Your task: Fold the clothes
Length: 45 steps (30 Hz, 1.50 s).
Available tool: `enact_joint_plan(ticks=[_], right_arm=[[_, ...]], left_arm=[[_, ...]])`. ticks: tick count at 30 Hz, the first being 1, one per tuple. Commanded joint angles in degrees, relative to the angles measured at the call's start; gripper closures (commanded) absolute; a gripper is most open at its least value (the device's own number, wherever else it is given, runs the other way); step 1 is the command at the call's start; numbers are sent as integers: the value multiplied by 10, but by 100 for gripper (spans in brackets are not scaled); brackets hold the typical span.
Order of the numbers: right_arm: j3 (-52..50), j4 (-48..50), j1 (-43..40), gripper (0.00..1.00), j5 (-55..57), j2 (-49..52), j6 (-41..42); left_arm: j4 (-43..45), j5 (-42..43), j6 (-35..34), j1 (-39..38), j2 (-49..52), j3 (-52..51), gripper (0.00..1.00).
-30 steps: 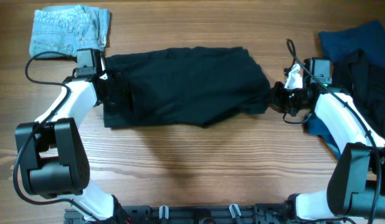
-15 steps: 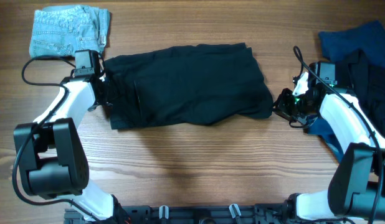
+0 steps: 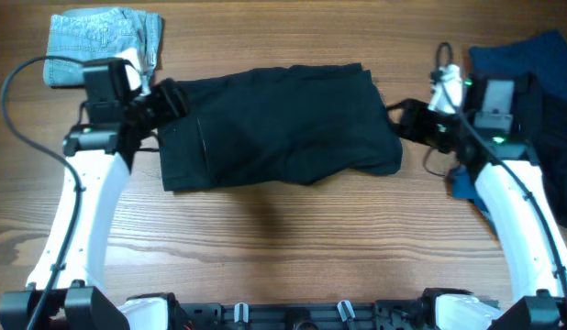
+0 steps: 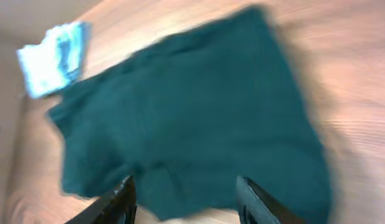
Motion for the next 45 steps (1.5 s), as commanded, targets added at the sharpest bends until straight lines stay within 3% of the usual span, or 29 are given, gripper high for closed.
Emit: enact_joint_plan(ticks=[1,3,8,9,16,20,31,38,45], right_arm=[[7,41,76,51,-44,38,18],[7,85,126,56,-42,84,37],[7,166,166,70,-42,180,79],[7,178,165,71,-42,195,93],[7,273,163,72,-103,279,136],[7,272,163,73,-95,310,135],[7,117,153,72,152,330,77],[7,89,102,73,174,330,75],[7,32,51,85,242,330,95]], left_arm=[[1,37,1,-75,35,1,47],[10,37,1,-124,71,1,65],[34,35,-15,-169,141,1,94],[36,35,-25,-169,153,1,96],[45,51,-32,-167,218,1,96],[39,61,-31,-168,244,1,96],[32,-50,-31,-136,303,1,96],[24,-85,-25,-68,303,1,91],[13,-84,-25,-5,303,1,91]])
